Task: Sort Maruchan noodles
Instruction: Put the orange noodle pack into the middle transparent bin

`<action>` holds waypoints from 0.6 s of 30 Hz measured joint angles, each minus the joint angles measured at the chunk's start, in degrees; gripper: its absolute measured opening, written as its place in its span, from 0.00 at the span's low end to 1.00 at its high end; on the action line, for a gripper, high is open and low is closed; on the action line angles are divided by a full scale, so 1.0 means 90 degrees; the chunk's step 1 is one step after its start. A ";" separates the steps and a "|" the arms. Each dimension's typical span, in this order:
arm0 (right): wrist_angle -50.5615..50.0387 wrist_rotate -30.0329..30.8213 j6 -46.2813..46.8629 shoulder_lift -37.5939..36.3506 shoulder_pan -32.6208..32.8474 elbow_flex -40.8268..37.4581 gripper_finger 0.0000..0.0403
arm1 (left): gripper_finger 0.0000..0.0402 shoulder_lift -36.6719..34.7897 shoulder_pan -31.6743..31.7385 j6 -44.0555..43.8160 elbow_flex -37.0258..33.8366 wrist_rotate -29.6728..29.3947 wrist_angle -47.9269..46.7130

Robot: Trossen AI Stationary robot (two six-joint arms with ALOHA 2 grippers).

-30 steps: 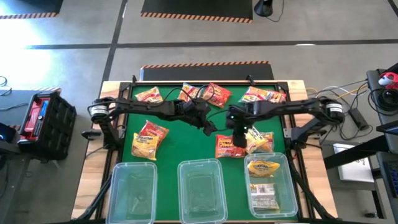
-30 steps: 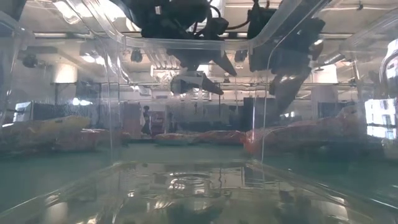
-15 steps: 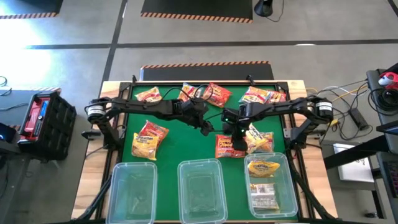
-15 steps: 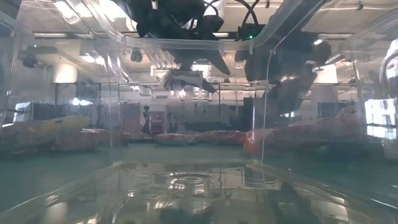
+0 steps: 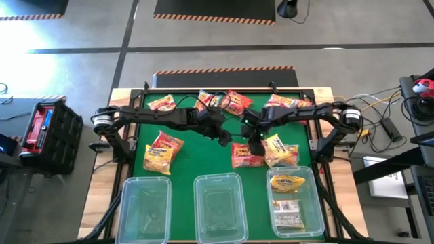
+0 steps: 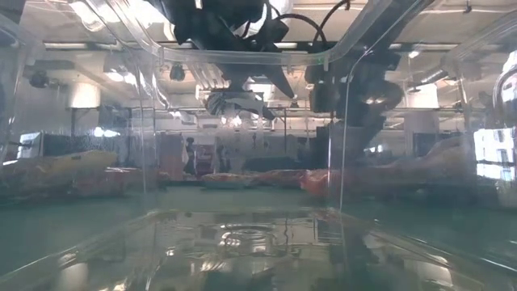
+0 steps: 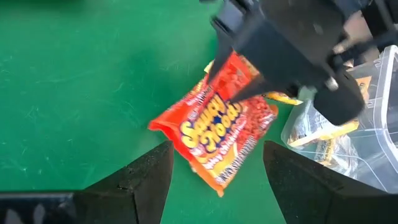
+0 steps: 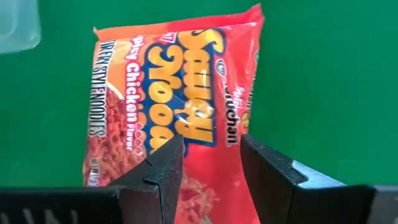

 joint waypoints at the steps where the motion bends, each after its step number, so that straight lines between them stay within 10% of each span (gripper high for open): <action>1: 0.0105 0.0049 0.0000 0.0000 -0.0067 0.0000 0.37 | 0.58 0.0000 -0.0011 -0.0022 0.0000 -0.0003 0.0000; 7: 0.0618 0.0331 0.0451 -0.0002 -0.0465 0.0019 0.37 | 0.58 0.0000 -0.0084 -0.0093 0.0000 -0.0102 0.0002; 14: -0.0037 -0.2616 0.0848 -0.0060 -0.0478 0.0191 0.37 | 0.58 0.0000 -0.0086 -0.0137 0.0000 -0.0108 -0.0002; 18: -0.0079 -0.2705 0.0600 -0.0049 -0.0313 0.0105 0.37 | 0.58 0.0000 -0.0085 -0.0137 0.0000 -0.0107 -0.0005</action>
